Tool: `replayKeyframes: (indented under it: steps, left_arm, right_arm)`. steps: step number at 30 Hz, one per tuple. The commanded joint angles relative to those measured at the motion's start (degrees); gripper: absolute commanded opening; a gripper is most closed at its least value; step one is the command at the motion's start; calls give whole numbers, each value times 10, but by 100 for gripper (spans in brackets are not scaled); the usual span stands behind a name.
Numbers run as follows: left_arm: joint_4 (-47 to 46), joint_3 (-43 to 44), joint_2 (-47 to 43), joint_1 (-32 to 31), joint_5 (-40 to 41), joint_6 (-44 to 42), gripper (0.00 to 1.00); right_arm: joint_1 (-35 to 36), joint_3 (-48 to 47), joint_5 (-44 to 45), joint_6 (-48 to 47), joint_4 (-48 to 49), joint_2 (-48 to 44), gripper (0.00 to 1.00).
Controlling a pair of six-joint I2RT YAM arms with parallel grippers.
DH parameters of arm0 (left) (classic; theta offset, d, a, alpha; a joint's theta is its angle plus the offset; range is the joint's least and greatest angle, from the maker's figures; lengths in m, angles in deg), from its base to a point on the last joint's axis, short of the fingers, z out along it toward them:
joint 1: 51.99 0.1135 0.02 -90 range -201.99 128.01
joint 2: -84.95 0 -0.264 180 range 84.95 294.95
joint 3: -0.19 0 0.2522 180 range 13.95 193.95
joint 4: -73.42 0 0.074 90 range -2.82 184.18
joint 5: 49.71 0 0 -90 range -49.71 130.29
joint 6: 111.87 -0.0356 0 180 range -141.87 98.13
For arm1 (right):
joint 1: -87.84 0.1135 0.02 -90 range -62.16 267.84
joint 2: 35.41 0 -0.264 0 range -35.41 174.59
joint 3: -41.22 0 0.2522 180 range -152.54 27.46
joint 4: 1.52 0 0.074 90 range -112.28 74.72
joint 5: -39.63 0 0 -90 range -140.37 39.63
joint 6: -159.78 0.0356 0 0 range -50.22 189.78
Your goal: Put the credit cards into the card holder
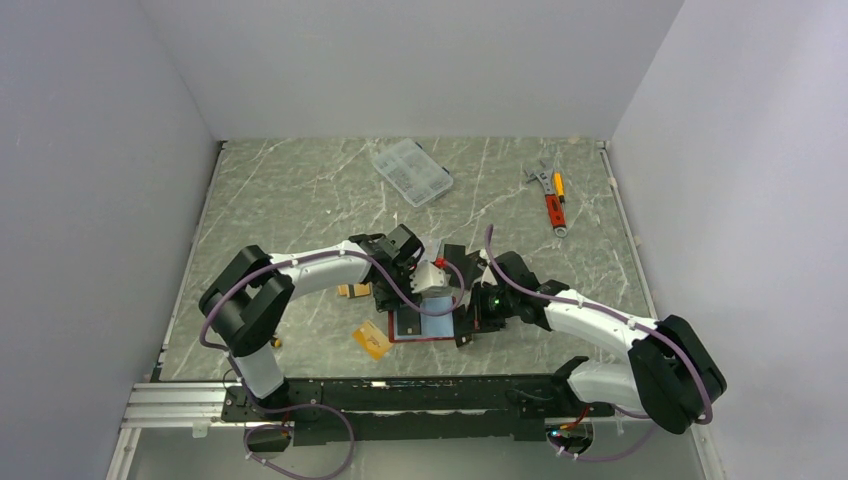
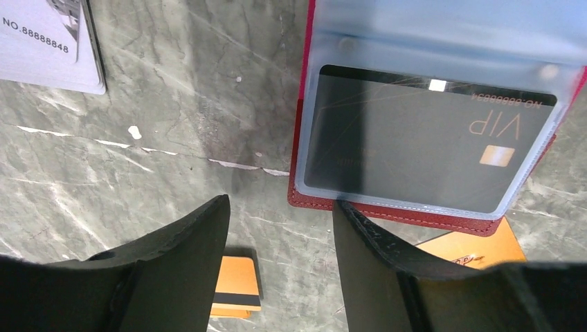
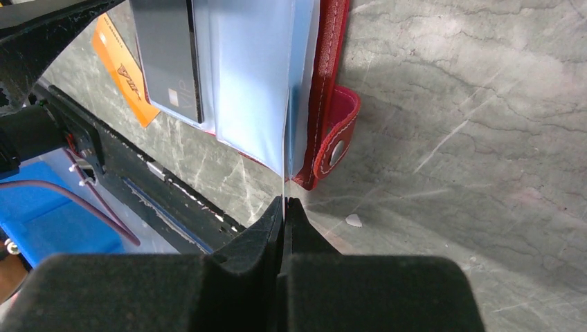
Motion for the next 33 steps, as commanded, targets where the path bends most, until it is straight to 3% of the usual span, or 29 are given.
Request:
replayKeyframes:
  steps: [1, 12, 20, 33]
  left_arm:
    - [-11, 5, 14, -5, 6, -11, 61]
    - [-13, 3, 3, -5, 8, -17, 54]
    - [-9, 12, 26, -11, 2, -18, 47]
    - [-2, 19, 29, -17, 9, -17, 40]
  right_arm:
    - [3, -6, -8, 3, 16, -5, 0]
    - [2, -30, 82, -12, -76, -83, 0]
    - [3, -25, 9, -12, -13, -58, 0]
    - [2, 2, 1, -13, 13, -21, 0]
